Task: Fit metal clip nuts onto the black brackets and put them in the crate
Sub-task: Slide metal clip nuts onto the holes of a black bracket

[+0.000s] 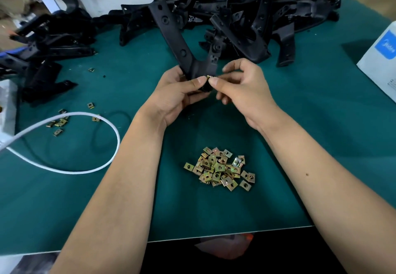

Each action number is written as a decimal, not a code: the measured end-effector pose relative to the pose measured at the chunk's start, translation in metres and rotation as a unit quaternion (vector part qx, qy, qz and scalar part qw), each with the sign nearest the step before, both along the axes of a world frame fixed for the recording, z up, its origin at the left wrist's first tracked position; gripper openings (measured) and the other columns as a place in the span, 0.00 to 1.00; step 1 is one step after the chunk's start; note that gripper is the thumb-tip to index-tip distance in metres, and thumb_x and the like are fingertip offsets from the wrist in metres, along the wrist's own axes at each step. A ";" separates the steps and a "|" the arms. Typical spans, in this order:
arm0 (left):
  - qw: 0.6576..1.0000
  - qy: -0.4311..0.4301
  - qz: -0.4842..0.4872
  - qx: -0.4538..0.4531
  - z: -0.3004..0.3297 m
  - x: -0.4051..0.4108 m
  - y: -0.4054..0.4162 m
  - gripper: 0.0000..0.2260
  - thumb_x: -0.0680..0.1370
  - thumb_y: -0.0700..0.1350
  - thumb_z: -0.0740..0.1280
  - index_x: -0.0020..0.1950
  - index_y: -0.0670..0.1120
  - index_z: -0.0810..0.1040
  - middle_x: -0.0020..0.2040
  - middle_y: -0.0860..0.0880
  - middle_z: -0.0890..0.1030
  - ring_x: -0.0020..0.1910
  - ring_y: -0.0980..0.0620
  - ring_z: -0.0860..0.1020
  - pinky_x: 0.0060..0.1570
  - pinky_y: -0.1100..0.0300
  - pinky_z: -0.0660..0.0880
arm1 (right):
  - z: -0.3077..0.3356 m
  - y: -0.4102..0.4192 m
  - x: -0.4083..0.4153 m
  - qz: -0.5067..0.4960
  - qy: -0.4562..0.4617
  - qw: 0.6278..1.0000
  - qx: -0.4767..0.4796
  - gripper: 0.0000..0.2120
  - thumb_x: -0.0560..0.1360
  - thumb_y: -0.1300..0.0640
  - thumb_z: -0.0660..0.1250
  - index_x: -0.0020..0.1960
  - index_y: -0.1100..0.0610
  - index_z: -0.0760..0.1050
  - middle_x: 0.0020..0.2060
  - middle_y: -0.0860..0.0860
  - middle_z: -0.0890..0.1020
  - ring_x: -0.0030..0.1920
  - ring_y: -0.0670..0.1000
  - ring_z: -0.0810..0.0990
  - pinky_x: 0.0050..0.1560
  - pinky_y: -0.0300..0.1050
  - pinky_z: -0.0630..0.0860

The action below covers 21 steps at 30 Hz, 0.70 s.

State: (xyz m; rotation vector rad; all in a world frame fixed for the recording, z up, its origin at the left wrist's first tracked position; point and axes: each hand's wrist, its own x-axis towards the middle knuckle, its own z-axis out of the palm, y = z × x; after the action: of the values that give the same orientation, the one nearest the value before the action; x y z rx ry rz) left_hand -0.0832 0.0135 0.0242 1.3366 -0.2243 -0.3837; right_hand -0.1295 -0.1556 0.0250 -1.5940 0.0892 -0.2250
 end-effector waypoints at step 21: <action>0.968 0.073 0.183 -0.158 0.001 0.012 0.020 0.09 0.77 0.32 0.67 0.52 0.44 0.73 0.50 0.41 0.83 0.42 0.48 0.83 0.44 0.56 0.79 | 0.018 0.030 -0.019 0.383 -0.001 0.807 -0.449 0.07 0.71 0.50 0.80 0.41 0.47 0.82 0.41 0.44 0.83 0.46 0.44 0.81 0.47 0.40 0.76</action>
State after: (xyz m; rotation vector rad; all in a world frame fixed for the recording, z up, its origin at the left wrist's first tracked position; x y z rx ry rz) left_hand -0.0709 0.0331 0.0251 1.0019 0.0834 -0.1247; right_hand -0.1490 -0.1253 0.0432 -2.4229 -0.7701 0.4435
